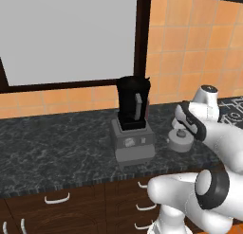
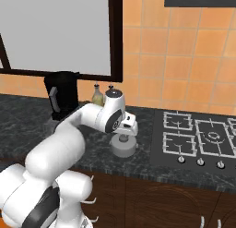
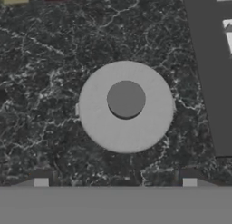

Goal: Close the lid blender by securely placing the lid on top.

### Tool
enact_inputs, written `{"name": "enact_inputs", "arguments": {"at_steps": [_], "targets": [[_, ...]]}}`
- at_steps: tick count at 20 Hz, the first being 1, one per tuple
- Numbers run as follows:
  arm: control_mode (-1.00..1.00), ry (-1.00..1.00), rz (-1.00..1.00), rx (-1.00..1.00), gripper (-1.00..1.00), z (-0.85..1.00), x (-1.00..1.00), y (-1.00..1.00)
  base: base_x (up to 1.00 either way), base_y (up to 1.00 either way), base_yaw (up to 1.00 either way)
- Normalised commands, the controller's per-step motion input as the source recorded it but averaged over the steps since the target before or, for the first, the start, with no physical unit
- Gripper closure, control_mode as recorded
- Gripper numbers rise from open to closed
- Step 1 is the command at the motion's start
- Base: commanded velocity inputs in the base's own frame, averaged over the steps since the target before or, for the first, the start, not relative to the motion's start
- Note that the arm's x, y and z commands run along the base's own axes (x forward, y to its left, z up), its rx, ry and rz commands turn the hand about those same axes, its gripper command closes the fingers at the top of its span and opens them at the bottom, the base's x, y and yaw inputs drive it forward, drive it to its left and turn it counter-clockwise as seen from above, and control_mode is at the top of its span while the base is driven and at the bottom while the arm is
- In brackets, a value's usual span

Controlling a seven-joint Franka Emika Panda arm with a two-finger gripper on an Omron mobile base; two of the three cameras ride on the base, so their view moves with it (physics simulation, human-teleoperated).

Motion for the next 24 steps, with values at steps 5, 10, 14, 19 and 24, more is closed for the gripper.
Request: {"name": "enact_inputs", "arguments": {"at_steps": [5, 10, 14, 19, 24], "targets": [[-1.00, 0.00, 0.00, 0.00, -1.00, -0.47, 0.38, -0.03, 0.00, 0.00, 0.00], [-1.00, 0.00, 0.00, 0.00, -1.00, -0.32, 0.27, -0.07, 0.00, 0.00, 0.00], [-1.00, 0.02, 0.00, 0.00, -1.00, -0.30, 0.31, -0.05, 0.00, 0.00, 0.00], [-1.00, 0.00, 0.00, 0.00, -1.00, -0.32, 0.24, -0.07, 0.00, 0.00, 0.00], [-1.00, 0.00, 0.00, 0.00, 1.00, -0.22, 0.24, -0.06, 0.00, 0.00, 0.00]]}}
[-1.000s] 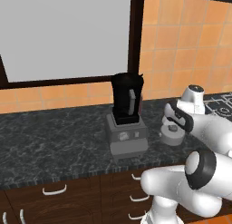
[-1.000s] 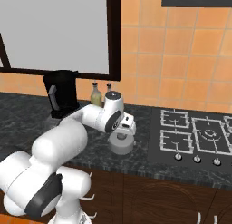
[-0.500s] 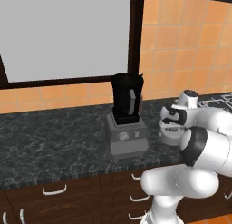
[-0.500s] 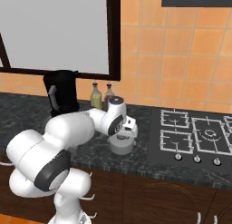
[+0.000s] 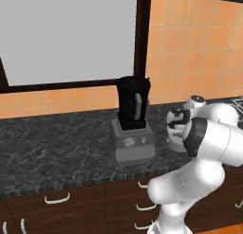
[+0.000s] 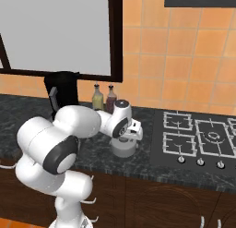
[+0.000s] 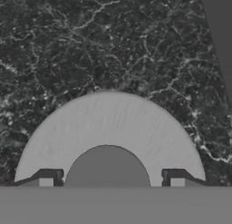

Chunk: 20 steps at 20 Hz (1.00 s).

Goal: Close the lid blender by securely placing the lid on top.

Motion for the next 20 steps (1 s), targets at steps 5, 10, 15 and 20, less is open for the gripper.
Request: {"name": "enact_inputs", "arguments": {"at_steps": [5, 10, 15, 20], "targets": [[-1.00, 0.00, 0.00, 0.00, 1.00, -0.11, 0.08, 0.00, 0.00, 0.00, 0.00], [-1.00, 0.01, -0.01, 0.02, 1.00, 0.07, -0.36, 0.02, 0.00, 0.00, 0.00], [-1.00, -0.01, -0.07, 0.00, 1.00, 1.00, -0.61, 0.01, 0.00, 0.00, 0.00], [-1.00, 0.00, -0.07, -0.02, 1.00, 1.00, -0.25, 0.13, 0.00, 0.00, 0.00]]}}
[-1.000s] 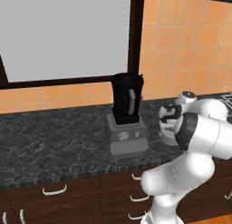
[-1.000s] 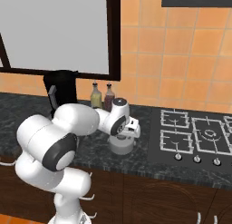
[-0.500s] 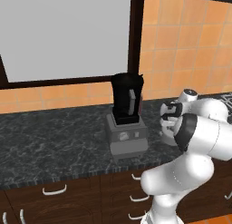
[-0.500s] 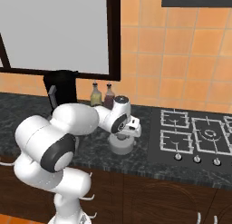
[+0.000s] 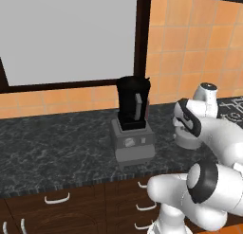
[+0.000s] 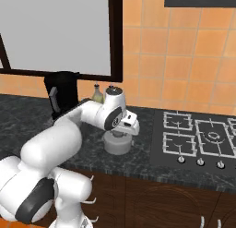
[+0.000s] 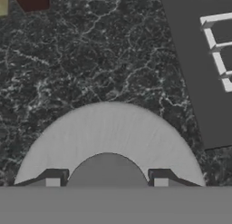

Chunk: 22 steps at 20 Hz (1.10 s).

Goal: Close the lid blender by securely placing the lid on top.

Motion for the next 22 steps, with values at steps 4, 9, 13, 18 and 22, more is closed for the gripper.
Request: {"name": "enact_inputs", "arguments": {"at_steps": [4, 9, 13, 18, 22], "targets": [[-1.00, -0.01, -0.05, -0.07, 1.00, 1.00, -0.18, 0.22, 0.00, 0.00, 0.00], [-1.00, -0.01, -0.01, -0.10, 1.00, 1.00, -0.08, 0.30, 0.00, 0.00, 0.00], [-1.00, 0.00, 0.00, -0.09, 1.00, 1.00, -0.04, 0.31, 0.00, 0.00, 0.00], [-1.00, 0.00, 0.00, -0.06, 1.00, 1.00, -0.12, 0.31, 0.00, 0.00, 0.00], [-1.00, 0.00, 0.00, -0.01, 1.00, 1.00, -0.19, 0.34, 0.00, 0.00, 0.00]]}}
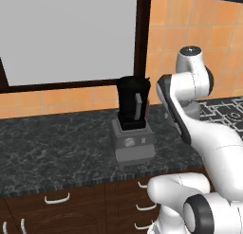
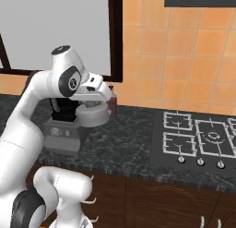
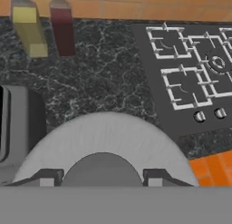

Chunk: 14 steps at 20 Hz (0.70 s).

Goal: Close the lid blender by securely placing the lid on top.

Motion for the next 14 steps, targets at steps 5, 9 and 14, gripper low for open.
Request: {"name": "enact_inputs", "arguments": {"at_steps": [5, 9, 14], "targets": [[-1.00, -0.08, 0.03, 0.00, 1.00, 1.00, -0.14, 0.32, 0.00, 0.00, 0.00], [-1.00, -0.14, 0.07, 0.00, 1.00, 1.00, -0.01, 0.30, 0.00, 0.00, 0.00], [-1.00, -0.04, 0.13, 0.05, 1.00, 1.00, -0.01, 0.40, 0.00, 0.00, 0.00]]}}
